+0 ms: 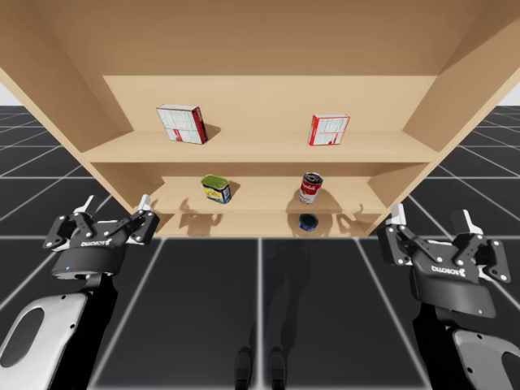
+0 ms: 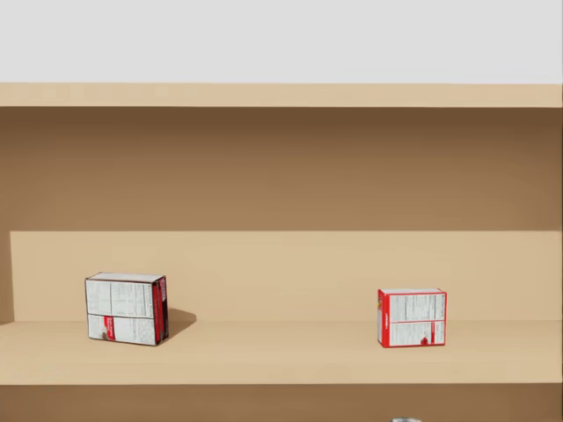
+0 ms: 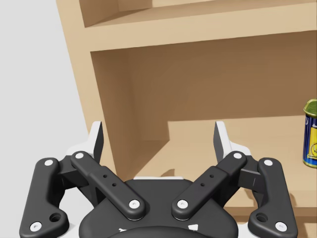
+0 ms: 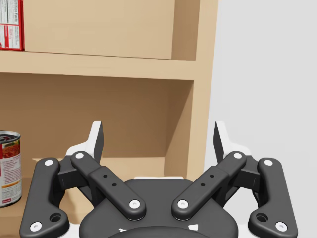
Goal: Find the pudding box on the shelf and bring it to me.
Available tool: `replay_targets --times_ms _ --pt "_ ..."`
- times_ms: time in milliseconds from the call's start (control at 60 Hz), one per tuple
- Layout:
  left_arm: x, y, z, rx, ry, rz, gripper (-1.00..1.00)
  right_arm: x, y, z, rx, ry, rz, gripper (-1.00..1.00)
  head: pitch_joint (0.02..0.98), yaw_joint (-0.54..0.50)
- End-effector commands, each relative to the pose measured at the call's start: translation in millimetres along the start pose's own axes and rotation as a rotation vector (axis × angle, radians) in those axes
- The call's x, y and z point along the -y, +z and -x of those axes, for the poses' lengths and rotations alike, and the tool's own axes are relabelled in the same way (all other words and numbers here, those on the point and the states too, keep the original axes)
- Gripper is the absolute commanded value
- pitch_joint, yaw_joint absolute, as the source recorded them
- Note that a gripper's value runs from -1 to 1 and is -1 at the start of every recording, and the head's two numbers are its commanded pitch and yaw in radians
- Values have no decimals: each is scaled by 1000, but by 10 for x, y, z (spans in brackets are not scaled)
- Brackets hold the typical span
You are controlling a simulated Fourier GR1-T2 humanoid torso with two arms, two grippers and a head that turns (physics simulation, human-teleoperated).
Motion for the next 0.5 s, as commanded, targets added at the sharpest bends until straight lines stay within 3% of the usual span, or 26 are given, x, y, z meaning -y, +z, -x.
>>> replay_targets --times_ms 17,67,217,500 --pt "1 0 -2 0 0 0 -1000 -10 32 6 -24 -22 -11 -1000 78 -9" --pt "0 0 -3 0 0 0 -1000 -16 30 17 -19 -3 -31 -1000 80 -8" --pt "-3 0 -4 1 2 -2 -1000 -2 12 13 -22 -1 -27 -1000 107 16" --pt "-12 -2 -6 -1 3 -3 -1000 2 16 14 -25 11 -46 -1000 221 248"
